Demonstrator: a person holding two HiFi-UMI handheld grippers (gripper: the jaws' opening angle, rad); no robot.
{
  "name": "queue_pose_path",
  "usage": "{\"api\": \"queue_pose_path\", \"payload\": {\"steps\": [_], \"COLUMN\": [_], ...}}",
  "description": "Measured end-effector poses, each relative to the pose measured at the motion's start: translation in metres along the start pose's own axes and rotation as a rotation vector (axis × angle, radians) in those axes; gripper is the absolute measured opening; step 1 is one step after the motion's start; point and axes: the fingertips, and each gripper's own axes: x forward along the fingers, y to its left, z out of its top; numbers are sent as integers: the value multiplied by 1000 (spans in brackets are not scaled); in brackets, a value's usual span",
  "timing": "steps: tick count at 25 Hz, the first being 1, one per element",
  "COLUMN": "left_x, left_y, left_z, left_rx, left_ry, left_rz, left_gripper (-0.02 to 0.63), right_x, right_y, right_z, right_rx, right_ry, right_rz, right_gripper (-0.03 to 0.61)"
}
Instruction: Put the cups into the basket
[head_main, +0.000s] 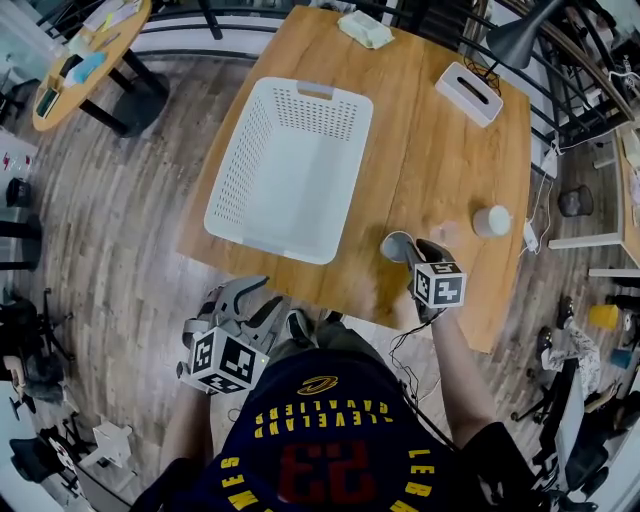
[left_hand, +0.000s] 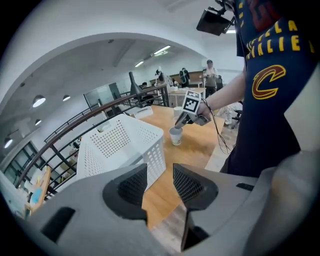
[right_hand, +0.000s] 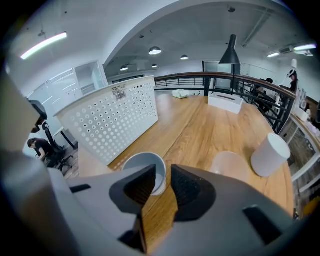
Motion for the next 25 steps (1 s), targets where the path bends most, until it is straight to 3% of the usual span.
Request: {"api": "queue_pose_path", "payload": {"steps": [9,13,25], "left_x": [-7,-12,-17], "left_y": [13,16,32], "left_z": [1,3,8], "left_rx": [-141,-181,-184], "left_ry": [-93,-118,-123], "left_rz": [38,52,137], "left_gripper": [160,160,160], "right_x": [4,4,-13], "right_y": [-5,-9,6], "right_z": [-8,-12,34], "right_rx": [-23,-26,-99], "right_ry": [42,64,-1], "right_rz": [-15,-28,44], "right_gripper": [96,26,23]}}
